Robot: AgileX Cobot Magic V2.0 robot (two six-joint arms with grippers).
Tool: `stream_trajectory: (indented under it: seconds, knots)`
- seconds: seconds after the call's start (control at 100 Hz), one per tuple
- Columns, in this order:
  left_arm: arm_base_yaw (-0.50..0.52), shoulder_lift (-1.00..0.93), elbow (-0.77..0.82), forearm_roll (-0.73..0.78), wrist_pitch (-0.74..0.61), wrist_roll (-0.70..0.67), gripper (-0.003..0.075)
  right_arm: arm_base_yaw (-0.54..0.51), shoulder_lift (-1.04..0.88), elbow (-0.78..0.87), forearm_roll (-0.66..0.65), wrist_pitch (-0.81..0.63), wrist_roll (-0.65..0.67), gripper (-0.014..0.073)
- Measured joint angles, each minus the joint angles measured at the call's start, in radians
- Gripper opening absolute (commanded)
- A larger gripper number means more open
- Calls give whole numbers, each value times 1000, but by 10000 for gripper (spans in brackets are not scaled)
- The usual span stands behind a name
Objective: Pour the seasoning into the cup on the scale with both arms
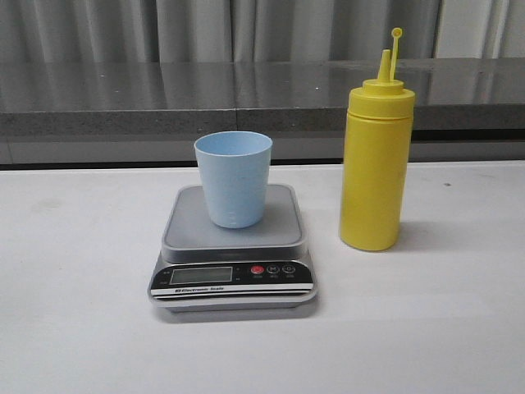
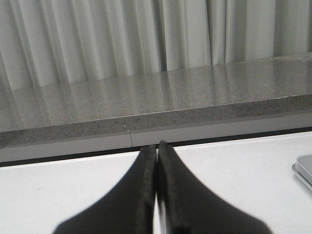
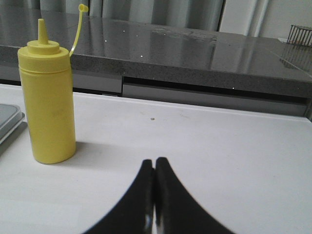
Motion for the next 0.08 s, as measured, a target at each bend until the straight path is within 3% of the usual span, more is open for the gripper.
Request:
stream_trajectory:
  seconds: [0.08]
  knots:
    - [0,0,0,0,0,0,-18,0,0,0,0,0,0,-120]
